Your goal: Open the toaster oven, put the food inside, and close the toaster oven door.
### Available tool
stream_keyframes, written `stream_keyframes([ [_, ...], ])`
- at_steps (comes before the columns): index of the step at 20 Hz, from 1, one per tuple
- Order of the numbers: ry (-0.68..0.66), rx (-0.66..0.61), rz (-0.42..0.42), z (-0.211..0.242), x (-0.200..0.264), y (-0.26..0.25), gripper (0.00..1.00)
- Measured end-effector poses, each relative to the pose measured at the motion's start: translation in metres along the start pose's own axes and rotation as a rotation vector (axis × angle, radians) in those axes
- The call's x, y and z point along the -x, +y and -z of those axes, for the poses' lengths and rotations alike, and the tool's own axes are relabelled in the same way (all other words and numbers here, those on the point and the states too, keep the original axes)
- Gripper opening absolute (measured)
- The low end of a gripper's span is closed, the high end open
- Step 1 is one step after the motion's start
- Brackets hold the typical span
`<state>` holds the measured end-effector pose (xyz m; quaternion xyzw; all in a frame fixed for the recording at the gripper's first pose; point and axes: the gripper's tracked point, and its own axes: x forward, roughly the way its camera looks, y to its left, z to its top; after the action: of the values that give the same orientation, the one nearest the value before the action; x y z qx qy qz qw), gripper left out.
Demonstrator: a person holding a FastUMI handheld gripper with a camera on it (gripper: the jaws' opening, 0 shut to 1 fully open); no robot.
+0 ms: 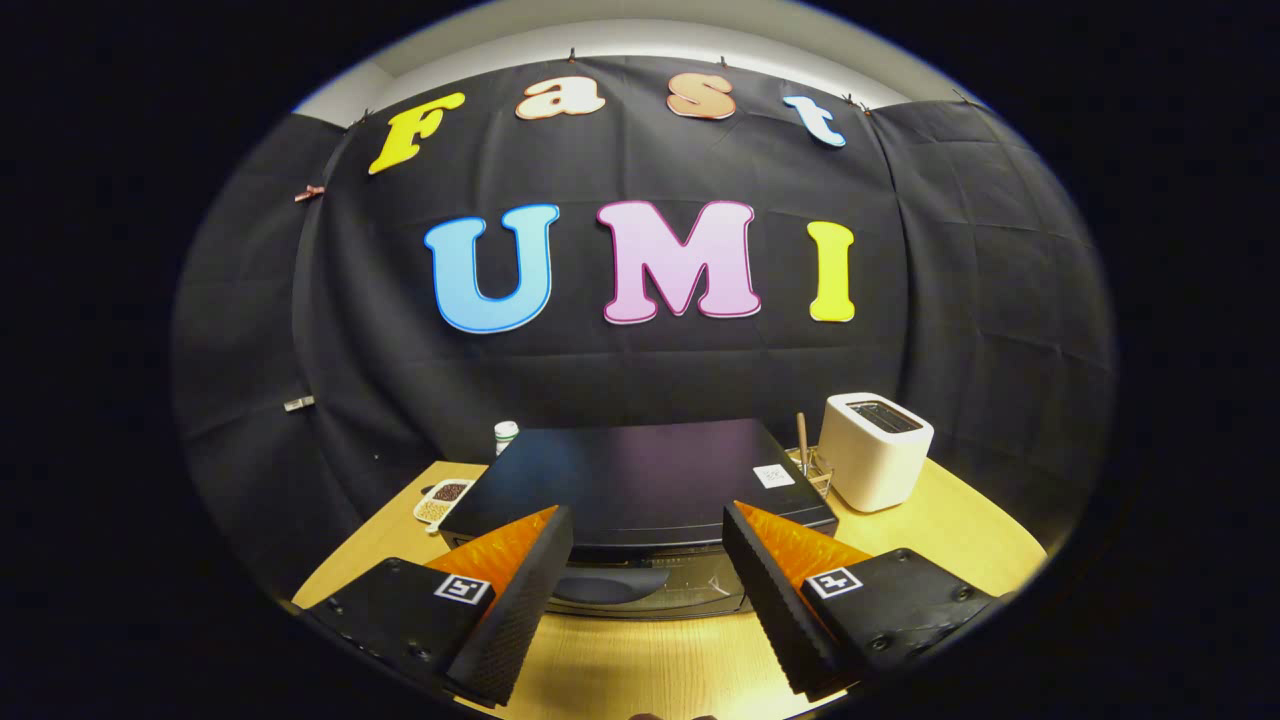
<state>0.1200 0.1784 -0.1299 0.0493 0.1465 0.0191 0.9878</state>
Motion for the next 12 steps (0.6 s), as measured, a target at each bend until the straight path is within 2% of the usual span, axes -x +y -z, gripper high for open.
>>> stream_keyframes([
  [10,0.118,0.048,0.006,0.057,-0.045,0.029,0.99],
  [12,0.119,0.036,0.016,0.054,-0.047,0.028,1.0],
])
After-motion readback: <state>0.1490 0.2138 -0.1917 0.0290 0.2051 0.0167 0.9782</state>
